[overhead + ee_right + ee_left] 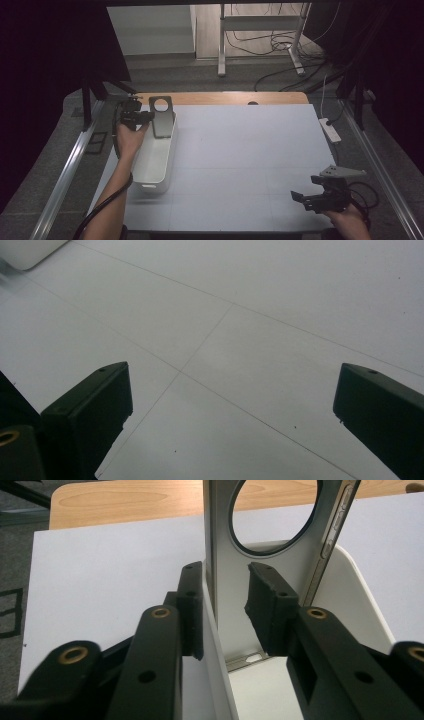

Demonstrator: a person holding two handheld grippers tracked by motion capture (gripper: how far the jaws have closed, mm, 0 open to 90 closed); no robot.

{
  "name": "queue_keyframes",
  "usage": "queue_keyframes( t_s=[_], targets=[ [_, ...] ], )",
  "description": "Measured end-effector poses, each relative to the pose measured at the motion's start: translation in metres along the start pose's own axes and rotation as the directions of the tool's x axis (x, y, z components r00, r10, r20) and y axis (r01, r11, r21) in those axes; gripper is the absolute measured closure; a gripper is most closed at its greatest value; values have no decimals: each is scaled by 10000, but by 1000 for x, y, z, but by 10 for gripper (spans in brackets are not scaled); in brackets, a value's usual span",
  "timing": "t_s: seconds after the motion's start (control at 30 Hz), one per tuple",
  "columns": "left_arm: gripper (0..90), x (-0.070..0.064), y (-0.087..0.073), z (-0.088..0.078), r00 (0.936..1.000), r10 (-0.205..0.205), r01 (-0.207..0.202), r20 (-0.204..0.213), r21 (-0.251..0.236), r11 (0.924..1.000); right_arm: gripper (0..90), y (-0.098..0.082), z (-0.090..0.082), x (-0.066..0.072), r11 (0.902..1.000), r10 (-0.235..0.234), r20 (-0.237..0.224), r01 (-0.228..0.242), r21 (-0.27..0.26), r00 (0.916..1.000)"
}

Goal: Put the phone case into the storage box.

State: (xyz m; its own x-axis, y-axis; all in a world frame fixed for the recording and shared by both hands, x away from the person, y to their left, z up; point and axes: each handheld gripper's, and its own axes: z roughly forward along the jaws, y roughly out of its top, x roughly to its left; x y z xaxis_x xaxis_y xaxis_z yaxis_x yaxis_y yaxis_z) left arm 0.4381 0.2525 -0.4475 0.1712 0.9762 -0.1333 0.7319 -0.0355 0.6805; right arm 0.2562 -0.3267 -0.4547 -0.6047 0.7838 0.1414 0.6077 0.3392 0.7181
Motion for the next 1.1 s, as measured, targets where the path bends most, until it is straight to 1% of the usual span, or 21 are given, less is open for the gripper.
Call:
queue_keyframes(
  t_s=[0.1,0.2,0.27,0.3,0.37,0.4,0.47,0.53,0.57,0.6,0.63,0.67,0.7,0.77,0.87,0.93,1.0,1.03,1.07,1.1],
  targets=[
    [607,1,0,1,9998,73,-73,175,-34,10000,27,0,0,0,10000,-17,-2,17,-3,10000],
    [540,1,0,2,9997,182,-182,140,-27,9998,27,0,0,0,10000,-15,-8,15,14,10000],
    [479,1,-1,2,9997,179,-179,137,-41,9998,27,0,0,0,10000,-11,-19,11,20,10000],
    [479,2,-1,2,9998,137,-136,155,-47,9999,27,0,0,0,10000,-8,-24,8,27,10000],
    [446,3,-1,2,9995,59,-57,309,-83,9999,27,0,0,0,10000,-10,-27,10,22,10000],
    [414,3,-1,3,9992,46,-43,385,-56,10000,27,0,0,0,10000,-8,-28,8,23,10000],
    [374,4,-2,3,9990,142,-138,427,-98,9999,27,0,0,0,10000,-8,-36,8,26,10000],
    [333,5,-2,3,9986,133,-129,510,-97,9999,27,0,0,-1,10000,-3,-39,3,34,10000],
    [321,6,-2,3,9977,147,-140,656,-111,9998,27,0,0,-1,10000,-3,-39,3,30,10000],
    [285,7,-3,3,9962,108,-94,868,-169,9998,27,0,0,-1,10000,-6,-39,6,26,10000],
    [255,7,-3,3,9962,108,-94,868,-169,9998,27,0,0,-1,10000,-6,-39,6,26,10000],
    [255,7,-4,3,9940,76,-48,1087,-265,9996,27,0,0,0,10000,-4,-40,4,23,10000],
    [214,7,-4,3,9930,140,-103,1176,-317,9994,27,0,0,-1,10000,-5,-43,5,23,10000],
    [172,7,-4,2,9914,258,-219,1283,-318,9993,27,0,0,0,10000,7,-48,-7,11,10000],
    [132,7,-5,2,9905,302,-267,1339,-274,9993,27,0,0,0,10000,31,-53,-30,38,10000],
    [116,7,-5,2,9903,402,-381,1334,-181,9991,27,0,0,0,10000,30,-56,-29,44,10000],
    [95,7,-5,2,9878,448,-429,1491,-159,9990,27,0,0,0,10000,35,-56,-35,41,10000],
    [88,7,-5,2,9875,496,-482,1493,-132,9988,27,0,0,0,10000,31,-53,-31,37,10000],
    [82,7,-5,2,9873,447,-439,1522,-84,9990,27,0,0,0,10000,15,-56,-15,31,10000],
    [74,8,-4,3,9863,511,-515,1571,-13,9987,27,0,0,0,10000,14,-56,-14,29,10000]
  ],
)
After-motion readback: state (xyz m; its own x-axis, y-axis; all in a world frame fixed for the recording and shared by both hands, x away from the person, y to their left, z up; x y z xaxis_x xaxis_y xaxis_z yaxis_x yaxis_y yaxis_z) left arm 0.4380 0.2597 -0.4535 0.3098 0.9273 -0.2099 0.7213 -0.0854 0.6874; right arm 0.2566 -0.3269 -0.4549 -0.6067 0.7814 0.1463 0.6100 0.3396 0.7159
